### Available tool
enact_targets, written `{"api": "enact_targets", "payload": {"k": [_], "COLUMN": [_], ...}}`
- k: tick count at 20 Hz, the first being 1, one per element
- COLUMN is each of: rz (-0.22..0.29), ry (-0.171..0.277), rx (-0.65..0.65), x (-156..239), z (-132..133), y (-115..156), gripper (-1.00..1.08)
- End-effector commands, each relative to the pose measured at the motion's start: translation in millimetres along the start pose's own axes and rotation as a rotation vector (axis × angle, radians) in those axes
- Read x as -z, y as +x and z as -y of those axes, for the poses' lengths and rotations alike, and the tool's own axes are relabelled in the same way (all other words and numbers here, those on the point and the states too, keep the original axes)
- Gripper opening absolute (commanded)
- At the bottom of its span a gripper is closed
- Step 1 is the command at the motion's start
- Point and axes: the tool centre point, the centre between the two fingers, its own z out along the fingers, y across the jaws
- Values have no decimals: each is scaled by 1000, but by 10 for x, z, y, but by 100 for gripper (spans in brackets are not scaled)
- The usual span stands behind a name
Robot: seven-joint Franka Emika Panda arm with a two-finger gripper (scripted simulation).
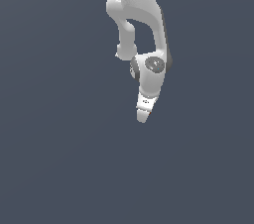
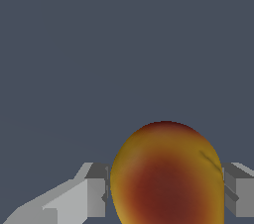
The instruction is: Pick up the object and move it to a goal position.
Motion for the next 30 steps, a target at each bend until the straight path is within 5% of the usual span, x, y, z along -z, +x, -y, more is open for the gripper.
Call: {"api": "enact_targets", "payload": {"k": [1, 30], "rz": [-1, -3], "ry": [-2, 1], "rx": [1, 2], "x": [126, 2771], "z": [-17, -321], "y": [47, 1008], "gripper": [-100, -100]}}
